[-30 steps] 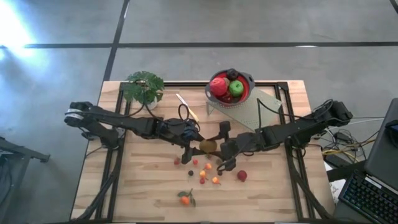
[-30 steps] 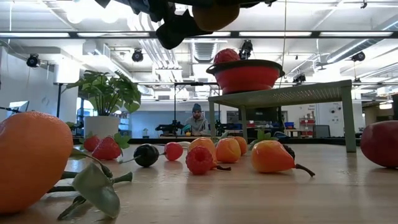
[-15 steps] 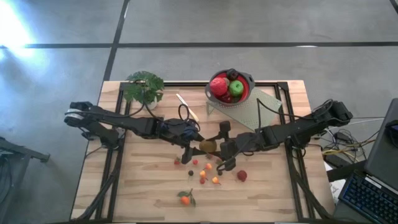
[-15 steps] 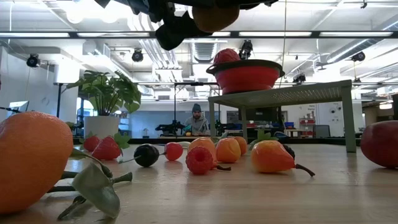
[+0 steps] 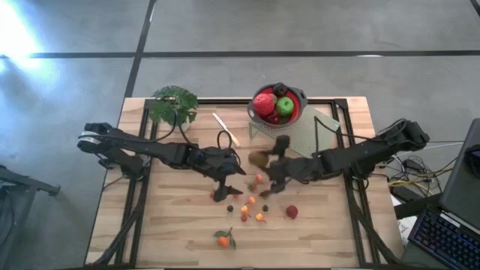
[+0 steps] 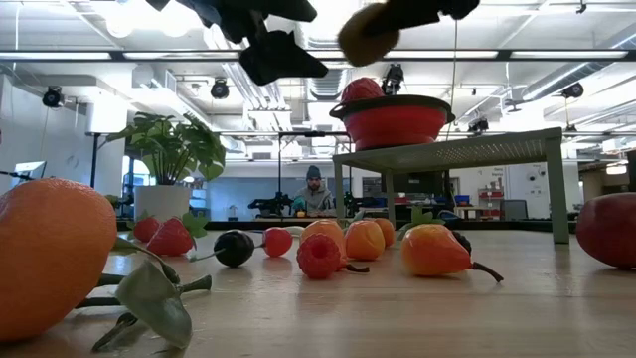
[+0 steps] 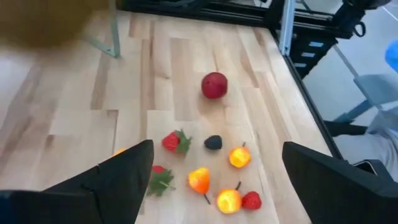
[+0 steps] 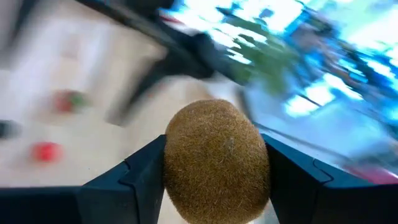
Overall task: Pick & Place Fruit
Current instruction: Put the kiwi into the red gray colander on the shelf, then put the strawberry into the red gray colander on the shelf
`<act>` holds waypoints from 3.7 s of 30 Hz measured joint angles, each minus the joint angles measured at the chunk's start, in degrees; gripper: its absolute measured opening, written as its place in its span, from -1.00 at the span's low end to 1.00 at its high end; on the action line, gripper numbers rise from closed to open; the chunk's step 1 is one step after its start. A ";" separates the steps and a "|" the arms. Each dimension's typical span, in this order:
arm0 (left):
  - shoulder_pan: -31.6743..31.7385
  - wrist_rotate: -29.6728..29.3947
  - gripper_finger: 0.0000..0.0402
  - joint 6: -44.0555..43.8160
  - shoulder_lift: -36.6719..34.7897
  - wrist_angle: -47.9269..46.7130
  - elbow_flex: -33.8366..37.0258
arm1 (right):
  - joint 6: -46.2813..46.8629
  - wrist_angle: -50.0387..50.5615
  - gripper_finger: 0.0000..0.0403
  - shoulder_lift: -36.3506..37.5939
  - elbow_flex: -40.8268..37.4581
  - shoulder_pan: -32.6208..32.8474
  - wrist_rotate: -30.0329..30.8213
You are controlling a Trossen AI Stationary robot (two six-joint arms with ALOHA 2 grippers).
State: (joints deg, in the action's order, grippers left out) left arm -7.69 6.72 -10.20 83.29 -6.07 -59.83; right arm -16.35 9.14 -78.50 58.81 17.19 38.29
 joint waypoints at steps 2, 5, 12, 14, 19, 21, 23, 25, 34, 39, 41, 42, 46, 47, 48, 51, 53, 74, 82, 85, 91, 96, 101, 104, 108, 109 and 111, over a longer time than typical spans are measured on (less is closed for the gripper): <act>-0.01 -0.20 0.80 -0.22 0.00 -0.11 0.11 | 0.73 1.65 0.08 1.83 0.02 0.00 7.30; -0.04 -0.20 0.79 -0.22 0.00 0.06 0.13 | -0.11 3.21 0.06 4.92 0.02 -0.17 16.91; -0.02 -0.35 0.79 -0.26 -0.01 0.07 0.13 | 0.97 4.17 0.09 13.15 0.02 -4.46 25.46; -0.04 -0.35 0.79 -0.40 0.00 0.08 0.13 | 1.09 4.38 0.09 15.39 0.02 -7.06 22.70; -0.04 -0.35 0.79 -1.45 -0.02 0.25 0.13 | 6.52 8.85 0.10 19.71 0.02 -15.95 10.58; -0.04 -0.35 0.79 -1.88 -0.02 0.25 0.13 | 9.28 11.81 0.11 20.43 0.02 -19.98 6.42; -0.04 -0.35 0.79 -1.92 -0.02 0.26 0.13 | 11.15 14.48 0.11 20.50 0.02 -23.90 4.20; -0.01 -0.35 0.79 -1.92 -0.02 0.38 0.15 | 11.64 15.11 0.10 19.90 -0.21 -27.54 2.46; -0.01 -0.35 0.79 -1.97 -0.02 0.53 0.15 | 10.46 15.13 0.12 15.47 -0.55 -39.70 -2.93; -0.01 -0.35 0.79 -1.98 -0.02 0.53 0.15 | 10.40 15.13 0.10 13.01 -0.59 -42.87 -5.99; -0.01 -0.35 0.79 -1.98 -0.04 0.51 0.18 | 10.26 15.13 0.10 12.10 -0.59 -43.59 -6.00; -0.01 -0.35 0.79 -1.98 -0.04 0.51 0.18 | 10.00 15.13 0.10 11.72 -0.62 -43.83 -6.01; -0.01 -0.35 0.79 -1.98 -0.04 0.50 0.18 | 9.59 15.09 0.16 10.38 -0.64 -44.46 -6.74; -0.01 -0.35 0.79 -1.98 -0.04 0.49 0.18 | 9.33 15.11 0.18 10.18 -0.64 -44.61 -7.18; -0.01 -0.35 0.79 -1.99 -0.04 0.50 0.18 | 9.13 15.12 0.20 9.98 -0.64 -44.73 -7.26; -0.01 -0.35 0.79 -2.01 -0.04 0.49 0.18 | 9.63 15.14 0.26 9.72 -0.64 -44.74 -7.29; -0.01 -0.35 0.79 -2.00 -0.04 0.49 0.18 | 9.35 15.34 0.29 9.72 -0.64 -44.74 -7.27; -0.01 -0.35 0.79 -2.00 -0.07 0.49 0.18 | 7.22 27.51 0.90 10.17 4.63 -44.06 -14.62; -0.01 -0.35 0.79 -2.00 -0.07 0.49 0.18 | 7.37 32.63 0.91 10.42 11.98 -43.53 -14.81; -0.01 -0.35 0.79 -2.00 -0.07 0.47 0.18 | 6.67 33.80 0.91 11.01 13.75 -41.63 -14.79; -0.01 -0.35 0.79 -2.00 -0.07 0.47 0.18 | 5.80 34.65 0.91 12.60 15.08 -36.53 -14.81; -0.01 -0.35 0.79 -2.00 -0.07 0.47 0.18 | 6.30 37.66 0.91 14.03 15.05 -32.40 -14.80; -0.01 -0.35 0.79 -2.00 -0.07 0.47 0.18 | 10.06 43.11 0.91 15.10 15.05 -28.17 -14.81; -0.01 -0.35 0.79 -2.00 -0.07 0.47 0.18 | 12.31 45.57 0.91 15.11 15.04 -26.52 -14.82; -0.01 -0.35 0.79 -2.00 -0.07 0.47 0.18 | 13.39 44.92 0.91 14.66 15.03 -25.73 -14.82; -0.01 -0.35 0.79 -2.00 -0.07 0.47 0.18 | 13.95 44.59 0.91 14.61 15.03 -25.67 -14.88; -0.01 -0.35 0.79 -2.00 -0.07 0.44 0.18 | 16.29 44.69 0.91 14.59 15.03 -25.58 -17.30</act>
State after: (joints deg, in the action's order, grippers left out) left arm -7.70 6.37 -12.21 83.22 -5.63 -59.66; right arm -0.06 53.83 -63.90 73.84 -8.39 20.99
